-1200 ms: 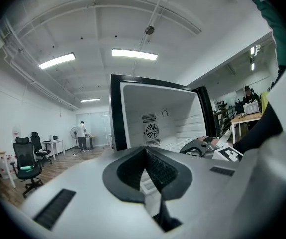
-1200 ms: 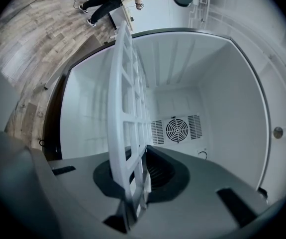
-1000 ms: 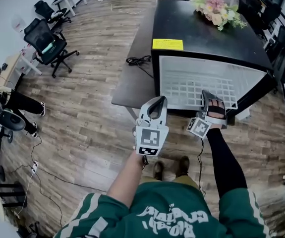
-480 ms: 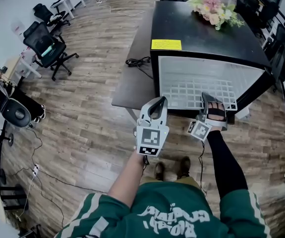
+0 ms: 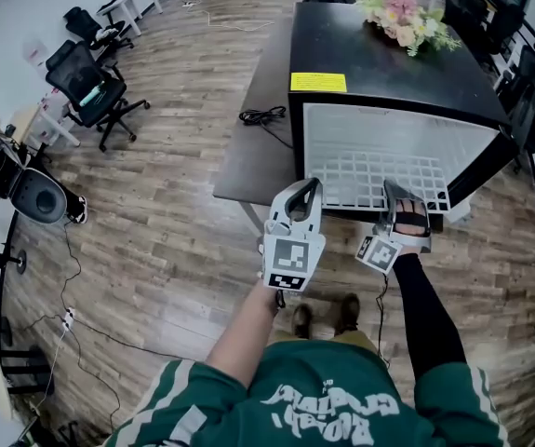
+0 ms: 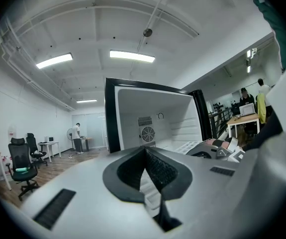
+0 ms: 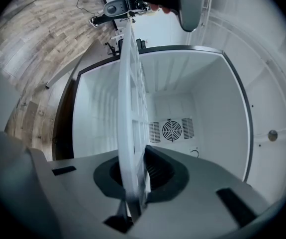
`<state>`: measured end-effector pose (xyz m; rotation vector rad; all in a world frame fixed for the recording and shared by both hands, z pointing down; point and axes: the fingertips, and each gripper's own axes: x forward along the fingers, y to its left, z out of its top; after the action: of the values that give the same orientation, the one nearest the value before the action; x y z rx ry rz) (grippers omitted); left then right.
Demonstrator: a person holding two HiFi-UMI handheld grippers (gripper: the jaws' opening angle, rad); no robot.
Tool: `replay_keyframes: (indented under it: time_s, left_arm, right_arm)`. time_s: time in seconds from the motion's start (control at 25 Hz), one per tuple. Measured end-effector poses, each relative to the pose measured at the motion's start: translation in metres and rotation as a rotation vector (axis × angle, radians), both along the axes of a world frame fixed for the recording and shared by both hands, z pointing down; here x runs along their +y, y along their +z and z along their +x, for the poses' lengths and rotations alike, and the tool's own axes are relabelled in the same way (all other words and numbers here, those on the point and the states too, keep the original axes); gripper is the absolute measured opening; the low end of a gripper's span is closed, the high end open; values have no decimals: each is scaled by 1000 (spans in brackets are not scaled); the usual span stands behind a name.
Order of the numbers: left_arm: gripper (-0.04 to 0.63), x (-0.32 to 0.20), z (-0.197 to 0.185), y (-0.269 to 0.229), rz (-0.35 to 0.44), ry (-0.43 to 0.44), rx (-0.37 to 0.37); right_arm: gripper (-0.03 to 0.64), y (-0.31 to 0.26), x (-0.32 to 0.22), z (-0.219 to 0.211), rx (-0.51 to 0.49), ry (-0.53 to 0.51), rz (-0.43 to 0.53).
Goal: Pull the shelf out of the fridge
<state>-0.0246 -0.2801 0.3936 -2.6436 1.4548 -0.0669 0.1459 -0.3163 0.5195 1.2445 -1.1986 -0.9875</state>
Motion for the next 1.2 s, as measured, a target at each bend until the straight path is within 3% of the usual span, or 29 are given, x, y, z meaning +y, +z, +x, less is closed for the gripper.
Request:
replay_keyframes:
  time_s: [0.6,0.84,1.2]
  left_arm:
    - [15,10,2,-12,29,26,1]
    - [15,12,-3,-13,39,28,6]
    - [15,18,5,-19,54,38,4]
  right_arm:
    - [35,-15,67,-7,-13,-41,49]
    - [32,-13,94,-7,-108,-14,56]
    - [32,-22,105,16,-364,94,71]
